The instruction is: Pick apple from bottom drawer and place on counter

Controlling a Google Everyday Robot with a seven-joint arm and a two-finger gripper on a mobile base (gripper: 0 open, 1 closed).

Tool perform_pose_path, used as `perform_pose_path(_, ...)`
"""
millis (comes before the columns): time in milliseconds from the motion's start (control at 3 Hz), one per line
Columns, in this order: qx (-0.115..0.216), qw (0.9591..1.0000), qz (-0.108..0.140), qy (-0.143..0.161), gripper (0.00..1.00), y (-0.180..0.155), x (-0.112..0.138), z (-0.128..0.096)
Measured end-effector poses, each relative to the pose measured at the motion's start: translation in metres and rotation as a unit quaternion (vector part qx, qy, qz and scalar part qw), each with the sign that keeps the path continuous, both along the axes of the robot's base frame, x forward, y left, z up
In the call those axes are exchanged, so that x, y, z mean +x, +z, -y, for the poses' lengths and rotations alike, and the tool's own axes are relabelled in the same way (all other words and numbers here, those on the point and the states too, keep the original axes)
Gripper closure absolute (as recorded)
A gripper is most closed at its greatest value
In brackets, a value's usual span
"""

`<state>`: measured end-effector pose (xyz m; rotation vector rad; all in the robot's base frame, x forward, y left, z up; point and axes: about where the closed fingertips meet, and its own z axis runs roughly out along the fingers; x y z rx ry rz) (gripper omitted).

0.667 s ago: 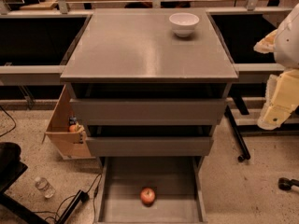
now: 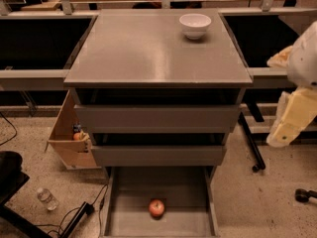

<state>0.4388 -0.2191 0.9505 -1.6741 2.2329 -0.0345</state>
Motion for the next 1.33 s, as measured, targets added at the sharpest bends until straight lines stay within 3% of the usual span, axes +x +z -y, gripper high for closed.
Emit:
perform_pose_path(333,0.077,0.9966,-0.021,-0.018,0.00,-0.077,-0.016,0.005)
perform_pose_path(667,0.156,0.9867,-0.036,-0.025,0.00,-0.166,-0.036,0.003)
perform_pose_path(1000,0.235,0.9716,-0.016,-0.021,0.00,-0.244,-0.035,-0.006)
perform_pose_path(1333,0.286,0.9567,0.041,-0.033,0.00,-0.293,0.001,-0.007)
